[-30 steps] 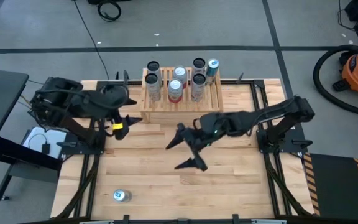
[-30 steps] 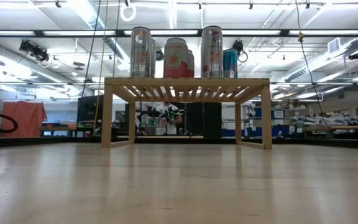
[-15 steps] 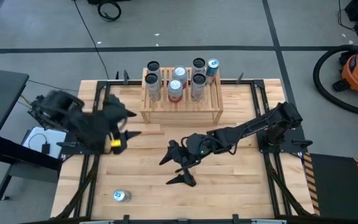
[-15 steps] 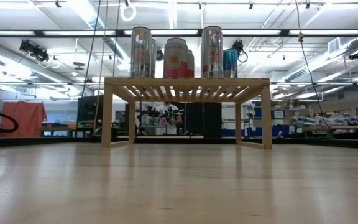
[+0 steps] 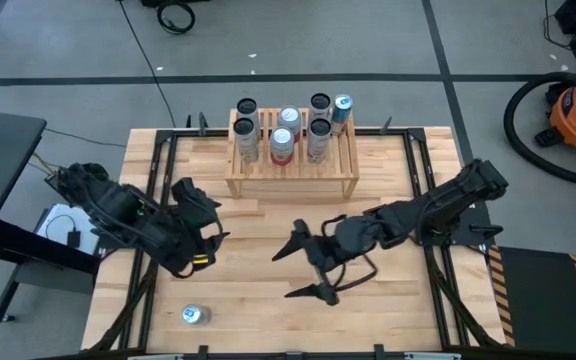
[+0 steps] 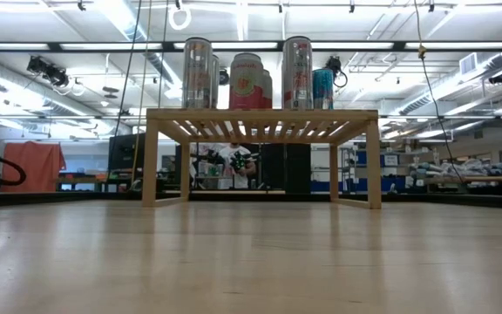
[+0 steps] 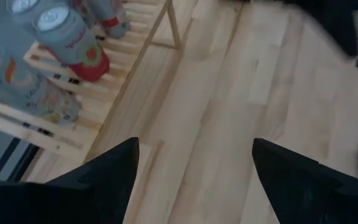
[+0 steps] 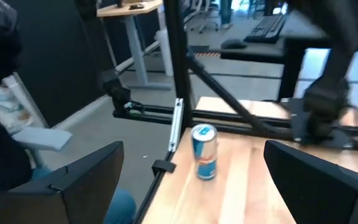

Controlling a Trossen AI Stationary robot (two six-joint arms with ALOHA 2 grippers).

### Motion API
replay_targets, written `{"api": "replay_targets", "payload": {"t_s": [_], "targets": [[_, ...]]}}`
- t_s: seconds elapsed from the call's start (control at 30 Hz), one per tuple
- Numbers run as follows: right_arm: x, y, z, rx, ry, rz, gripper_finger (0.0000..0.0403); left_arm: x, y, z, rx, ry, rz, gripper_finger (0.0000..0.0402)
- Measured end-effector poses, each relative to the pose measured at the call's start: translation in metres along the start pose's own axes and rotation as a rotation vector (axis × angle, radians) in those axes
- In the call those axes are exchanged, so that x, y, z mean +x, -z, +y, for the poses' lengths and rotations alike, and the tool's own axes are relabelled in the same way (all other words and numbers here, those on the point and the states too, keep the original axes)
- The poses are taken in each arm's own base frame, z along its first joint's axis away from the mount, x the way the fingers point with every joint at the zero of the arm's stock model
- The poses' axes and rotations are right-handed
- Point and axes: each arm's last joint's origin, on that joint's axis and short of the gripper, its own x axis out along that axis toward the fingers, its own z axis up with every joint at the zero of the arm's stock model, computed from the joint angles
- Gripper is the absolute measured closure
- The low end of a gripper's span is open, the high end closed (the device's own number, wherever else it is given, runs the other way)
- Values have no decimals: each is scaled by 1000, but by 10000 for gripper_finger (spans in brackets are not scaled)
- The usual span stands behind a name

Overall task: Place canned beverage on shelf
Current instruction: Put the blue soda can on the shelf aligned with the other blue soda can

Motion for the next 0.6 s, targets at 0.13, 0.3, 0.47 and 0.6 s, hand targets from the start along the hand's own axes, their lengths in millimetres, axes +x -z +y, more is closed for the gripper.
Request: {"api": "replay_targets", "payload": {"t_s": [0.13,0.3,0.47,0.6], "targets": [[-15,-8,7,-31,15,-16,5,10,6,-4,-26,-16,37,86],[-29,-18,12,-33,6,-52,5,20,15,-11,-19,9,120,86],[-34,-19,15,-40,-1,-48,5,31,24,-21,-48,42,169,86],[-34,-19,16,-43,-3,-39,5,37,36,-30,-11,55,213,86]]}}
